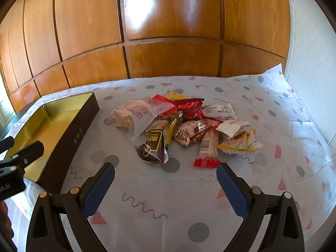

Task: Organize snacks
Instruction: 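Move the left tool toward the clear bread bag in the snack pile, then grasp the clear bread bag with the left tool and lift it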

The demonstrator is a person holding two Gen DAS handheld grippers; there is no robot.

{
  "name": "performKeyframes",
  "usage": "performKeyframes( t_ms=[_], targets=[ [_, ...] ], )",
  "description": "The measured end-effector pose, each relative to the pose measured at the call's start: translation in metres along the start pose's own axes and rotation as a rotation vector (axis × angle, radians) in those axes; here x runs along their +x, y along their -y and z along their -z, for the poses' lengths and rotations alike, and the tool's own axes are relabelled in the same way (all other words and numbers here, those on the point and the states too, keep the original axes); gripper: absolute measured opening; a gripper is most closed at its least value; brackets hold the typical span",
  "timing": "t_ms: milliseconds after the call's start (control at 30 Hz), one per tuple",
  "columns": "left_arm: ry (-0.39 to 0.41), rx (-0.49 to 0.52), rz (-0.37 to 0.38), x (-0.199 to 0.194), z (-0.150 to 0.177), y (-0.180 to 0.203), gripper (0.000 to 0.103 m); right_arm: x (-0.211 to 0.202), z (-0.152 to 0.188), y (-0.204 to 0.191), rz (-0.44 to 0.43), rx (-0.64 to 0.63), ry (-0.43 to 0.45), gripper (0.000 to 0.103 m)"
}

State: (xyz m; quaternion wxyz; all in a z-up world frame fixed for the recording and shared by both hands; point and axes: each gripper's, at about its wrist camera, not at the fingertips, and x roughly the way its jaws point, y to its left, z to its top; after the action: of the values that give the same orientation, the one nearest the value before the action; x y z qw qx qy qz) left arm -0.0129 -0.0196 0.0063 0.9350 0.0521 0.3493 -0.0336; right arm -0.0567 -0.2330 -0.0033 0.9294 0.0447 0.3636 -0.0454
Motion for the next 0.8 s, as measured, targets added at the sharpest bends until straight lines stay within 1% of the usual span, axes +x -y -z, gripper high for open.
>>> performKeyframes(
  t_ms=[33, 133, 267, 333, 433, 467, 500, 533, 567, 633, 700, 800],
  targets=[
    [-0.004, -0.002, 0.014, 0.0, 0.0, 0.0, 0.103, 0.002, 0.001, 0.002, 0.004, -0.004, -0.018, 0.099],
    [-0.014, -0.008, 0.046, 0.002, -0.002, 0.0, 0.103, 0.006, 0.004, 0.009, 0.012, -0.005, -0.032, 0.099],
    [-0.051, 0.0, 0.101, 0.008, -0.006, 0.005, 0.103, 0.013, 0.01, 0.021, 0.018, 0.002, -0.06, 0.099],
    [-0.07, 0.017, 0.11, 0.011, -0.007, 0.009, 0.103, 0.016, 0.013, 0.027, 0.017, 0.01, -0.087, 0.099],
    [-0.077, 0.064, 0.106, 0.014, -0.009, 0.017, 0.103, 0.024, 0.018, 0.035, 0.011, 0.021, -0.144, 0.099],
    [-0.082, 0.073, 0.114, 0.016, -0.01, 0.019, 0.103, 0.027, 0.019, 0.039, 0.012, 0.022, -0.173, 0.099],
    [-0.086, 0.076, 0.123, 0.018, -0.011, 0.019, 0.102, 0.029, 0.021, 0.041, 0.013, 0.026, -0.184, 0.099],
    [-0.098, 0.079, 0.137, 0.021, -0.013, 0.019, 0.1, 0.032, 0.022, 0.043, 0.013, 0.032, -0.174, 0.099],
    [-0.11, 0.08, 0.149, 0.022, -0.015, 0.019, 0.099, 0.035, 0.024, 0.046, 0.021, 0.036, -0.183, 0.099],
    [-0.133, 0.091, 0.186, 0.028, -0.022, 0.019, 0.089, 0.04, 0.028, 0.05, 0.035, 0.031, -0.193, 0.099],
    [-0.149, 0.103, 0.217, 0.032, -0.029, 0.021, 0.084, 0.047, 0.033, 0.051, 0.024, 0.026, -0.223, 0.098],
    [-0.151, 0.134, 0.248, 0.039, -0.042, 0.028, 0.079, 0.05, 0.039, 0.044, 0.043, -0.032, -0.213, 0.098]
  ],
)
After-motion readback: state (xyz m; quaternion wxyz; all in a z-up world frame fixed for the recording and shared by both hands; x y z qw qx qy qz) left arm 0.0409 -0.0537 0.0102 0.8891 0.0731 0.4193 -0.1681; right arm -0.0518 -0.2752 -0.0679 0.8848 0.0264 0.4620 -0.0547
